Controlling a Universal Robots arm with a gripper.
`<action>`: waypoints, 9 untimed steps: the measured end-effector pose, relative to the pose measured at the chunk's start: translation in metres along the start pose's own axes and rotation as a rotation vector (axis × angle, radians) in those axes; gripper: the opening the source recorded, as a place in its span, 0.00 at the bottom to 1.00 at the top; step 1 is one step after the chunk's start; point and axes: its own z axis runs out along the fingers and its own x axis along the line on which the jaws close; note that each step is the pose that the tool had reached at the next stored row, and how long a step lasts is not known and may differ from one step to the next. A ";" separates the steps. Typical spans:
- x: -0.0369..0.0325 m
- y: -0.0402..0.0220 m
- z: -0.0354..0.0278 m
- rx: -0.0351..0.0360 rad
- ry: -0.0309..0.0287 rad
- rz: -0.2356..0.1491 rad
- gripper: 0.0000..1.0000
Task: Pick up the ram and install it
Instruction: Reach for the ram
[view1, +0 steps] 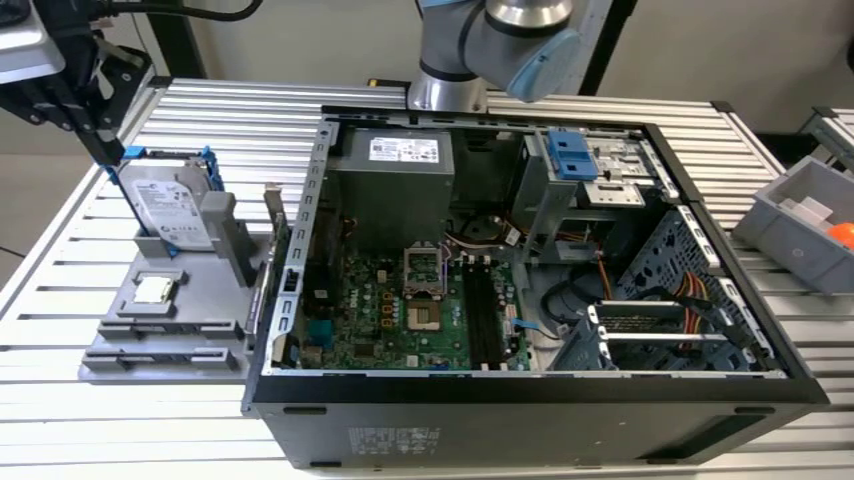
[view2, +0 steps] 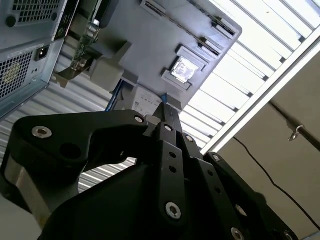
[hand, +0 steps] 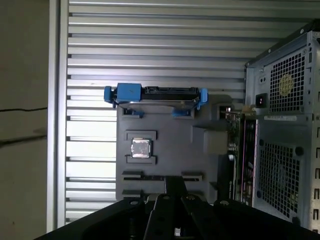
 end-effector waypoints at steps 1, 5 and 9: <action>0.0000 -0.0009 -0.0001 0.0000 0.0001 0.000 0.00; 0.0002 -0.0047 -0.0002 0.0000 0.0005 0.000 0.00; 0.0005 -0.0082 -0.0004 0.0000 0.0009 0.000 0.00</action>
